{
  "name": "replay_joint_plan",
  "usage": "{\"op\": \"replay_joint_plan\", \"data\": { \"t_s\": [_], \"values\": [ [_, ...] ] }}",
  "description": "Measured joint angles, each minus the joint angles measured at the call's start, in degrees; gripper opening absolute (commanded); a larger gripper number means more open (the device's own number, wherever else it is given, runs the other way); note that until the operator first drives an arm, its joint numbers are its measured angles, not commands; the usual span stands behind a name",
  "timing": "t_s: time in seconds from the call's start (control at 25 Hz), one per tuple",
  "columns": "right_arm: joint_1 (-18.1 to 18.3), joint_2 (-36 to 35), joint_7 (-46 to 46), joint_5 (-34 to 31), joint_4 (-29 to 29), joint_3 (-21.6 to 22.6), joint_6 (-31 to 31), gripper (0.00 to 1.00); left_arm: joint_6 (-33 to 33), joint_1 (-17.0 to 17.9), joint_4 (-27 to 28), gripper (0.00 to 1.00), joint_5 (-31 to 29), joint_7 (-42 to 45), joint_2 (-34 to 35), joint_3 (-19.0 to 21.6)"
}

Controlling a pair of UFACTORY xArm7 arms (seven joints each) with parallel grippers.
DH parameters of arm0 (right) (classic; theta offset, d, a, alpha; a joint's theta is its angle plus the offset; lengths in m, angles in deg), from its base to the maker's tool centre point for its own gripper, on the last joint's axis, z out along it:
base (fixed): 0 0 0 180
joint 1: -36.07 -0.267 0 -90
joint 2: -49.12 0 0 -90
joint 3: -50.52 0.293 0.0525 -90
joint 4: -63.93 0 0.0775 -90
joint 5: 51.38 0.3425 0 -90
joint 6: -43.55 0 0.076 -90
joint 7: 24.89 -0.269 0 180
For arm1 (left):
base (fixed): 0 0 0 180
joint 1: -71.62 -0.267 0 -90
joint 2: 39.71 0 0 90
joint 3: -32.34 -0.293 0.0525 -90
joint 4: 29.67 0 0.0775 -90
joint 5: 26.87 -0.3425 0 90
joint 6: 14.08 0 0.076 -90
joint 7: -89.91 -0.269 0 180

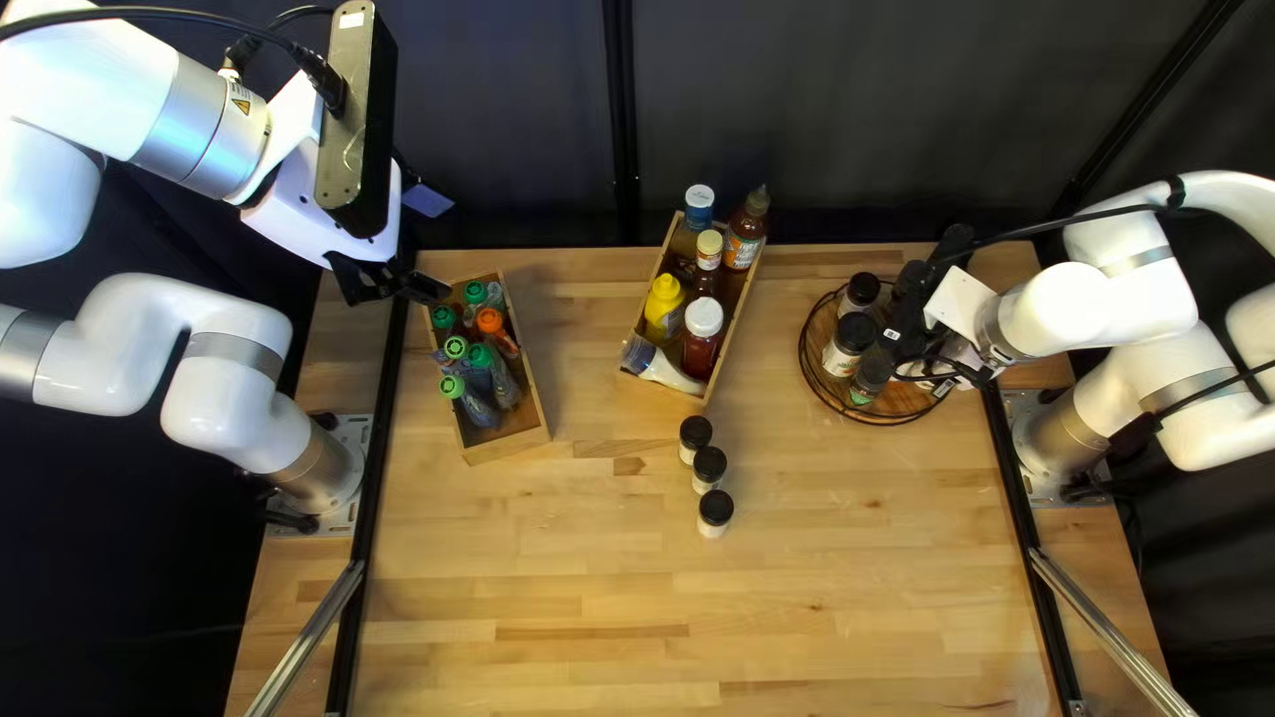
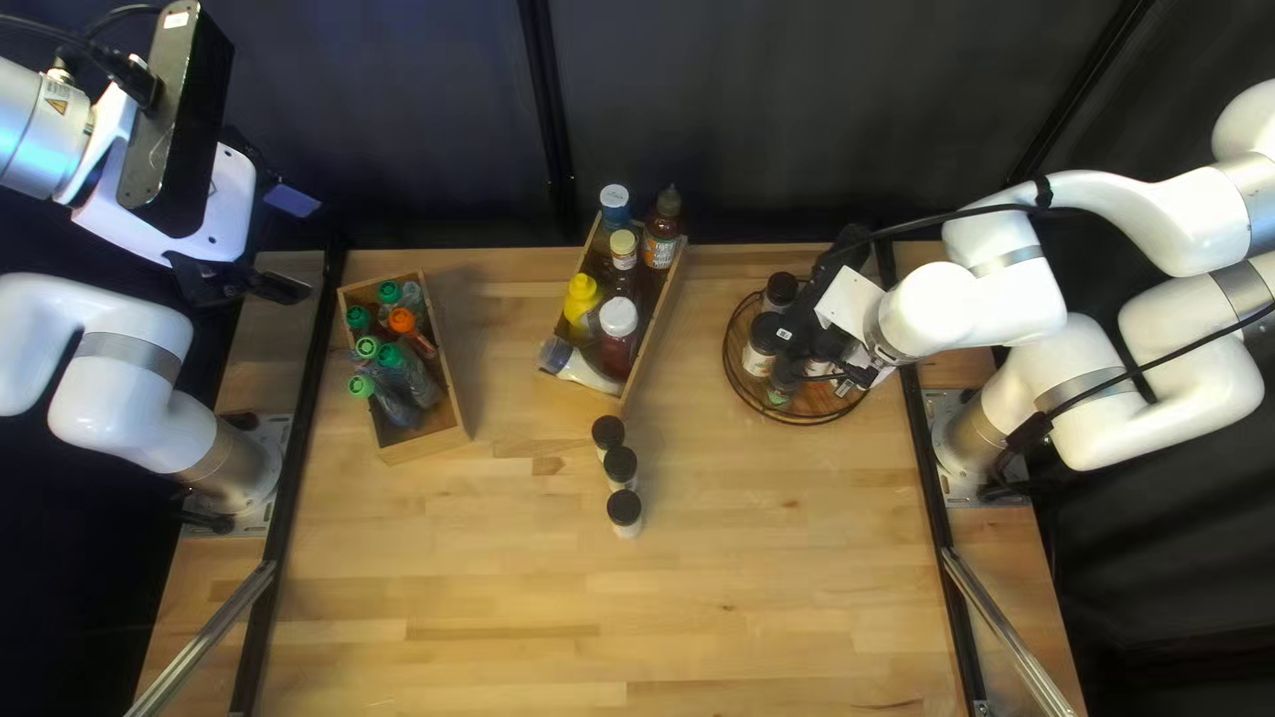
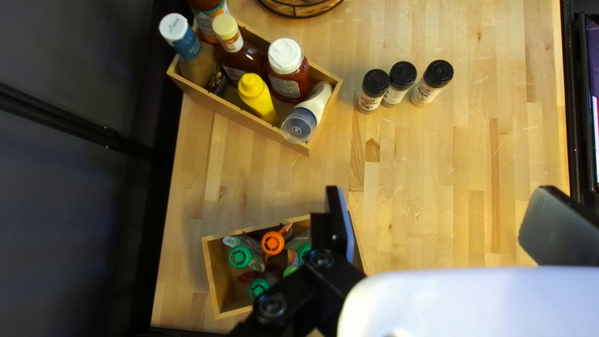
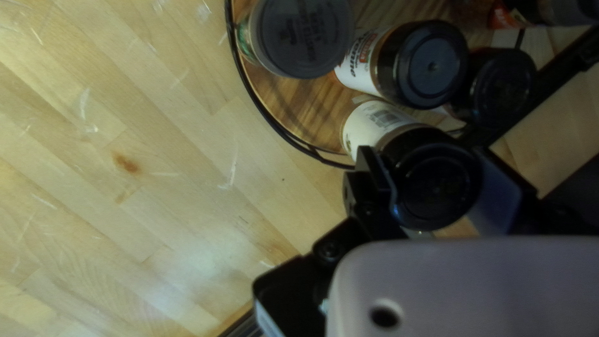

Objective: Separate condiments, baby food and spices and place it in 3 different racks/containers

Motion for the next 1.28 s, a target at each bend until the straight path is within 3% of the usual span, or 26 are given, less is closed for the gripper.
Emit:
{"op": "replay_joint_plan", "data": {
  "t_s": [0.44,0.88,0.92,0.96,1.04,1.08,1.12,1.16,1.28],
  "values": [
    [-0.33,0.3,0.36,-0.58,0.87,-0.58,2.35,0.0,0.0,0.0,0.0,1.0,0.0,0.0,0.0,0.0],
    [0.09,-3.48,2.6,-1.15,1.54,-5.67,8.42,0.02,0.0,0.0,0.0,1.0,0.0,0.0,0.0,0.0],
    [0.15,-3.62,2.64,-1.24,1.68,-5.91,8.77,0.23,0.0,0.0,0.0,1.0,0.0,0.0,0.0,0.0],
    [0.21,-3.78,2.66,-1.31,1.79,-6.12,9.13,0.38,0.0,0.0,0.0,1.0,0.0,0.0,0.0,0.0],
    [0.31,-4.17,2.68,-1.46,2.04,-6.54,9.98,0.49,0.0,0.0,0.0,1.0,0.0,0.0,0.0,0.0],
    [0.35,-4.38,2.67,-1.53,2.15,-6.73,10.39,0.67,0.0,0.0,0.0,1.0,0.0,0.0,0.0,0.0],
    [0.36,-4.63,2.62,-1.57,2.28,-6.92,10.87,0.77,0.0,0.0,0.0,1.0,0.0,0.0,0.0,0.0],
    [0.34,-4.82,2.57,-1.58,2.36,-7.05,11.19,0.84,0.0,0.0,0.0,1.0,0.0,0.0,0.0,0.0],
    [0.12,-4.84,2.46,-1.3,2.45,-7.13,11.51,0.92,0.0,0.0,0.0,1.0,0.0,0.0,0.0,0.0]
  ]
}}
